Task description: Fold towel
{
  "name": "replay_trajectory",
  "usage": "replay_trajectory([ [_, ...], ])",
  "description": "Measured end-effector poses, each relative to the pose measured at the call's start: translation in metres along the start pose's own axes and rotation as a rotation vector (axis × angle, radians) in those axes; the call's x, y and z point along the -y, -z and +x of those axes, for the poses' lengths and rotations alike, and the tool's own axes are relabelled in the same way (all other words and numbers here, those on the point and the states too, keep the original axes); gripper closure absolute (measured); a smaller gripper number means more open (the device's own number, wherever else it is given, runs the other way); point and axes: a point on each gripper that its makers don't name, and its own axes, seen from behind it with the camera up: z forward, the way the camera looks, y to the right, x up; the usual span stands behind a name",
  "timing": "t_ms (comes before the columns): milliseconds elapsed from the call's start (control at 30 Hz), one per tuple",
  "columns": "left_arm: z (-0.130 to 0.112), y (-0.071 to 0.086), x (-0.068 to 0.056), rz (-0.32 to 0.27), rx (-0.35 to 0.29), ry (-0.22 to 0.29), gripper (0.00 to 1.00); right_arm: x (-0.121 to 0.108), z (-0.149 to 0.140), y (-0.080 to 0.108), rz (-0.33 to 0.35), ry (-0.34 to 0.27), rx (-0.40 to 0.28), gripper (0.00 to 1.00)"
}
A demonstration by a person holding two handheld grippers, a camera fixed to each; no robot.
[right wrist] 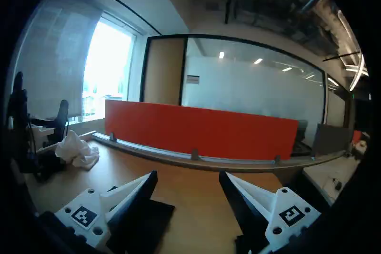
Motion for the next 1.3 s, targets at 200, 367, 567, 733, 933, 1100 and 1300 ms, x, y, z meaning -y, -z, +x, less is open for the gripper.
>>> replay_trajectory([
  [200,-0.01,0.0,-0.007,-0.052,0.044,-0.042,0.04,0.016,-0.004,-0.001,0.083,0.032,0.046,0.0],
  [367,-0.025,0.0,-0.017,-0.111,0.097,-0.07,0.04,0.032,-0.014,0.001,0.163,0.074,0.093,0.0],
  [567,-0.043,0.001,-0.034,-0.191,0.158,-0.12,0.04,0.046,-0.034,0.006,0.244,0.127,0.166,0.0],
  [733,-0.054,0.0,-0.043,-0.228,0.186,-0.13,0.04,0.052,-0.049,0.01,0.294,0.172,0.224,0.0],
  [933,-0.066,-0.002,-0.051,-0.26,0.213,-0.127,0.04,0.06,-0.066,0.012,0.341,0.214,0.27,0.0],
  [1100,-0.079,-0.003,-0.056,-0.277,0.233,-0.134,0.04,0.068,-0.082,0.013,0.378,0.227,0.303,0.0],
  [1300,-0.101,-0.002,-0.061,-0.293,0.265,-0.142,0.04,0.072,-0.109,0.012,0.39,0.235,0.343,0.0],
])
